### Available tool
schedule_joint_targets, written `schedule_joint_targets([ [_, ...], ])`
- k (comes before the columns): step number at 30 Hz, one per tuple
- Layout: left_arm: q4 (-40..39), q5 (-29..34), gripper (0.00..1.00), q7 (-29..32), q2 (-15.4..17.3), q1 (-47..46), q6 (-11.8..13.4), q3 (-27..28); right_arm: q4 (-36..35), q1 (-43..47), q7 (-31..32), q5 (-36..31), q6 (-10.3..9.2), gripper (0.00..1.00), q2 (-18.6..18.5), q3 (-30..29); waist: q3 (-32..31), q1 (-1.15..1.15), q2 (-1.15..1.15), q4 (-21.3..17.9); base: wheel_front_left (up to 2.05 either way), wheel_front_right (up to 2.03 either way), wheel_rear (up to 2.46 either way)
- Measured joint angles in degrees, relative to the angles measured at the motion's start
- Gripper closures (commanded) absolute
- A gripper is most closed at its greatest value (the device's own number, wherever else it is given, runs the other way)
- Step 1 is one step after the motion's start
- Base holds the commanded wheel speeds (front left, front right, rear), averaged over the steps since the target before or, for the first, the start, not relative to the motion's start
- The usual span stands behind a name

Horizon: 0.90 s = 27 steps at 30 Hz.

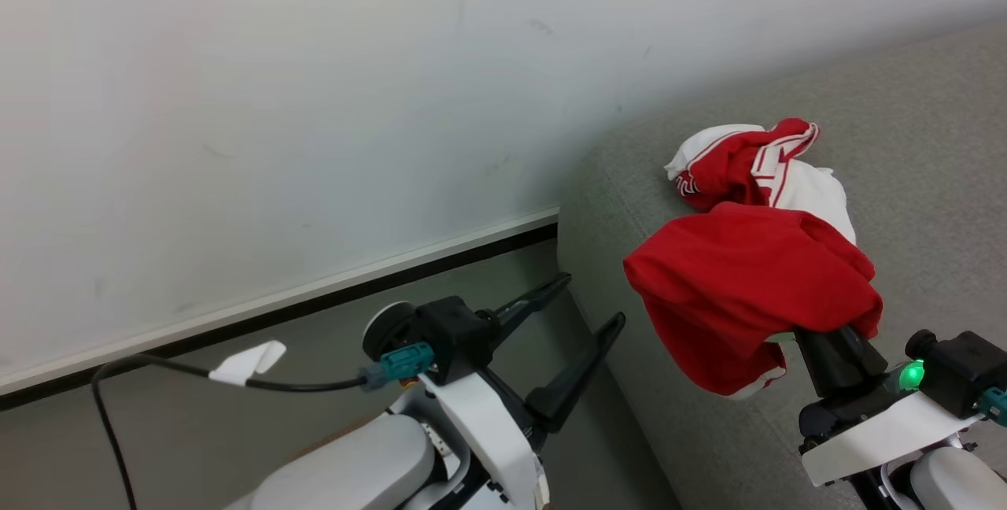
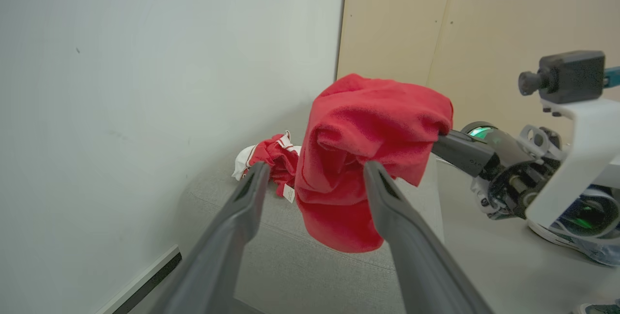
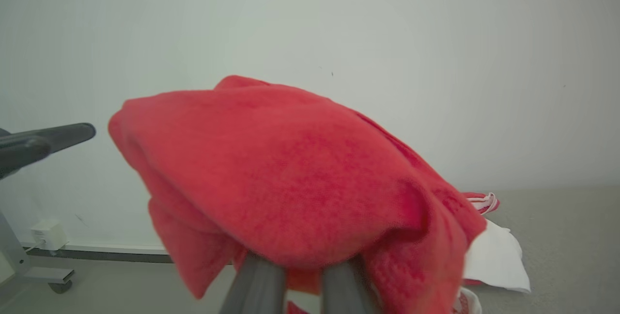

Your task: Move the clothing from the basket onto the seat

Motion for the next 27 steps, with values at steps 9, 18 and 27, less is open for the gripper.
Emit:
schedule_joint_targets([
  [9, 0.34, 1.32, 0.00, -0.10, -0.14, 0.04, 0.18, -0.26, -0.67, 0.11, 0.00, -0.94, 0.00, 1.00, 0.34, -1.77, 2.56, 0.00, 0.00, -3.61, 0.00, 0.00, 0.00],
  [18, -1.75, 2.45, 0.00, 2.20, 1.31, -3.20, -0.45, -0.80, 1.55, -5.20, 0.01, -2.30, 0.00, 1.00, 0.58, -9.33, 8.82, 0.01, 0.00, -2.80, 0.00, 0.00, 0.00],
  [27, -4.80, 4.47, 0.00, 5.04, 5.41, -7.27, -0.83, -0.14, 5.09, -10.46, -0.02, -7.47, 0.00, 1.00, -1.24, -25.22, 18.83, 0.01, 0.00, 0.89, 0.00, 0.00, 0.00],
])
